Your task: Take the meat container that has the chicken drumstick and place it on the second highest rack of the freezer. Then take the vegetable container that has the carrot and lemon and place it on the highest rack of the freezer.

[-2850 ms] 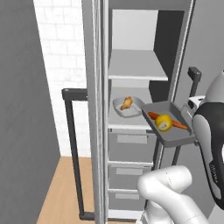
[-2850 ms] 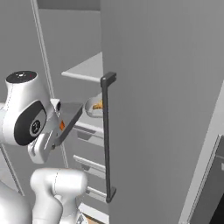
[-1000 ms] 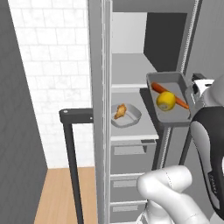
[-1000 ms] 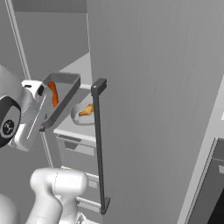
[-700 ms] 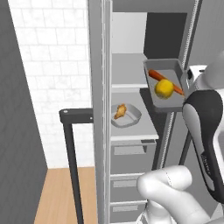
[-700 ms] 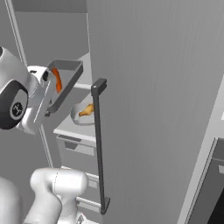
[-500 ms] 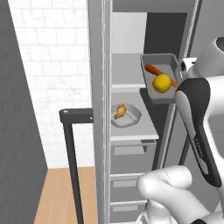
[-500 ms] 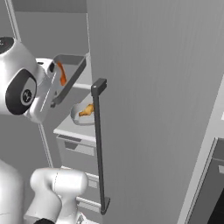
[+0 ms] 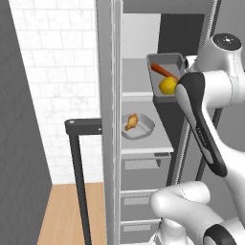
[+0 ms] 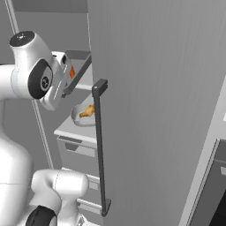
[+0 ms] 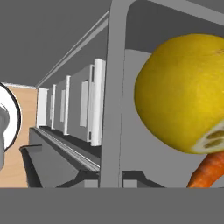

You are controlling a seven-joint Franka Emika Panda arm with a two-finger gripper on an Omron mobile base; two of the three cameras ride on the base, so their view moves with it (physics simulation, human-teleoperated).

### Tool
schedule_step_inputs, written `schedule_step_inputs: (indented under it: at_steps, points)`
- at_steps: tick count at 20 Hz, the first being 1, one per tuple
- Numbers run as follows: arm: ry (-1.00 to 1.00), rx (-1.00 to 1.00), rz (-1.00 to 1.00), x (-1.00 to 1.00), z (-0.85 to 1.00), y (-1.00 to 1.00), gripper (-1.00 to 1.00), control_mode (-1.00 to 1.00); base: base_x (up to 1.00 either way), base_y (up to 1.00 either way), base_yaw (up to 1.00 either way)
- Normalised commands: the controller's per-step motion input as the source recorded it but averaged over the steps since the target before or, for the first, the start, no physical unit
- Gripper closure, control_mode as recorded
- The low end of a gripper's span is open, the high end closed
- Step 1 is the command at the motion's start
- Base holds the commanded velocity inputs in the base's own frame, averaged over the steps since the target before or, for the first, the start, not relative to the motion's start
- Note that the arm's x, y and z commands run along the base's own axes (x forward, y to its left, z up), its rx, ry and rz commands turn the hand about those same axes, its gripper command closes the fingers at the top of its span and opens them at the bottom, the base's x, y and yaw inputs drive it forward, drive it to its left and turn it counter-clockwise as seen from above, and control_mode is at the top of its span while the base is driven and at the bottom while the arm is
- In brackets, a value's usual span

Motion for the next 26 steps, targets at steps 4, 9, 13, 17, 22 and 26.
schedule_step_inputs:
  at_steps: [4, 9, 13, 17, 22, 26]
  points:
    - [-0.03, 0.00, -0.05, 0.62, 0.03, 0.00, 1.00, -1.00, 0.00, 0.00, 0.00]
    - [0.00, 0.00, -0.03, 0.67, -0.02, -0.01, 1.00, -1.00, 0.00, 0.00, 0.00]
    - [-0.01, 0.00, -0.01, 0.61, -0.16, -0.06, 1.00, -1.00, 0.00, 0.00, 0.00]
    - [-0.06, 0.00, 0.00, 0.51, -0.34, -0.02, 1.00, -1.00, 0.00, 0.00, 0.00]
    - [-0.03, 0.00, 0.00, 0.55, -0.11, -0.01, 1.00, -1.00, 0.00, 0.00, 0.00]
    - [0.00, 0.00, 0.00, 0.71, 0.00, 0.00, 1.00, -1.00, 0.00, 0.00, 0.00]
